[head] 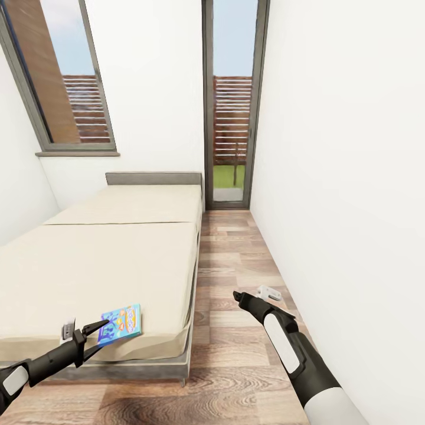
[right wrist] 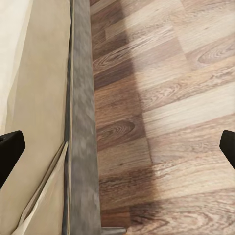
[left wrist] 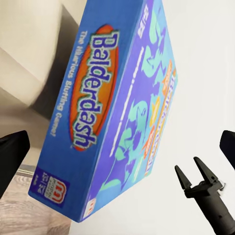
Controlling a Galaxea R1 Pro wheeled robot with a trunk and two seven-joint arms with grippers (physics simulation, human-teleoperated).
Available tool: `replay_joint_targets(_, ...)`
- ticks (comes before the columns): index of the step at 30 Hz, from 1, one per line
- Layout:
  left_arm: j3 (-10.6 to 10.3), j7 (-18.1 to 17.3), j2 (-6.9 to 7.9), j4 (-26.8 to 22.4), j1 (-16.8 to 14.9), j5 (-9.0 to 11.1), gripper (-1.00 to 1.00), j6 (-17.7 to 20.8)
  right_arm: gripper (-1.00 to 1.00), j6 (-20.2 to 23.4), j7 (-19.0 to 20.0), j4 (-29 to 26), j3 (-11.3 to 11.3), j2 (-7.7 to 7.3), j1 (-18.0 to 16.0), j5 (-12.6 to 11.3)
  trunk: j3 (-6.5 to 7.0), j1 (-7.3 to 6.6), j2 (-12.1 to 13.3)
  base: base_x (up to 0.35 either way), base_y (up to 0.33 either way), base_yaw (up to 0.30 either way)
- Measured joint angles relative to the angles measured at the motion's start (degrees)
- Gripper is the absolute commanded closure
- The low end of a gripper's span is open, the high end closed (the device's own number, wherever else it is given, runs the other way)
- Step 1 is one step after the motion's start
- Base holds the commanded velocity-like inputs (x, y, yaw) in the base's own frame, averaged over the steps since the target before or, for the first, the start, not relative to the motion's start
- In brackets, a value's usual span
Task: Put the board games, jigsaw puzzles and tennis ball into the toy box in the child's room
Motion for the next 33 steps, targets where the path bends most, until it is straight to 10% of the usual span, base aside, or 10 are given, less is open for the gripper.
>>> replay_joint_targets(33, 0.1, 0.1, -0.06, 0.0, 0.0, -0.1, -1.0, 0.0, -1.0, 0.0, 0.0, 0.0, 0.0, 0.0, 0.0, 0.0, 0.0, 0.0, 0.0, 0.0, 0.0, 0.0)
